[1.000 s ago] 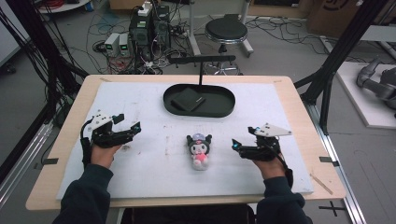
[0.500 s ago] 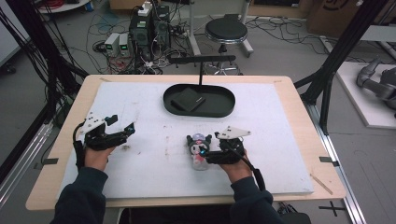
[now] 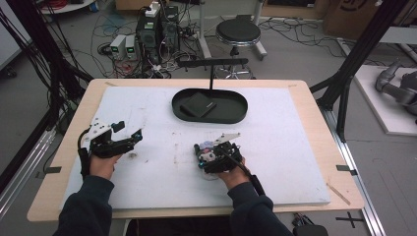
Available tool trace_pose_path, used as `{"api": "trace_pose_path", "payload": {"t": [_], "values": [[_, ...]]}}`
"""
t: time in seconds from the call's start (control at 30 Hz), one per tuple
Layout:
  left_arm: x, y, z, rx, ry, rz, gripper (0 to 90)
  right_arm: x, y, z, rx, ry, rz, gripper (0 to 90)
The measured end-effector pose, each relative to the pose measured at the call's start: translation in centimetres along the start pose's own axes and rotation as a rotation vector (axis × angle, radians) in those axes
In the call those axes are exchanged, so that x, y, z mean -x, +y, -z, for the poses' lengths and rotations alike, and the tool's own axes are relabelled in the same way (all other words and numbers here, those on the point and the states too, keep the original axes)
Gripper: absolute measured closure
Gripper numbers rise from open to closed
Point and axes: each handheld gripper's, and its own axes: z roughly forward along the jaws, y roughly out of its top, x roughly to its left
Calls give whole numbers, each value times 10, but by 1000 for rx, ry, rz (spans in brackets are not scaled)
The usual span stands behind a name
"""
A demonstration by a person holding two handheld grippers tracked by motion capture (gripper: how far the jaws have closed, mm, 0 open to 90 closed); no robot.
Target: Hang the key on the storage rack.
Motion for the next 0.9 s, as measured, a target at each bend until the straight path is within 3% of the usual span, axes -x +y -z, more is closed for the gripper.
{"api": "trace_pose_path", "payload": {"t": [0.07, 0.17, 0.33, 0.4, 0.47, 0.53, 0.63, 0.73, 0.8, 0.9], "values": [[0, 0, 0, -4, -2, -1, 231, 1, 1, 2, -9, 22, 14, 333], [0, 0, 0, -4, -1, 1, 236, 5, 2, 7, -5, 49, 75, 422], [-1, -1, 0, -4, 2, 3, 241, 24, 7, 20, -38, 29, 242, 439], [-1, -1, 0, -2, 2, 4, 243, 37, 7, 26, -69, 66, 269, 433], [-1, -1, 0, -2, 5, 2, 247, 46, 6, 30, -68, 59, 290, 416], [-2, -1, -1, -1, 5, 2, 247, 52, 4, 34, -59, 58, 274, 374], [-2, -1, -1, 0, 4, 2, 247, 53, 0, 31, -59, 17, 235, 311], [-2, -1, 0, 1, 6, 5, 247, 47, -3, 31, -2, -36, 170, 201], [-2, -1, 0, 2, 7, 5, 247, 39, -6, 31, 48, -87, 140, 202], [-2, 0, 1, 1, 6, 6, 247, 29, -13, 28, 30, -140, 152, 199]]}}
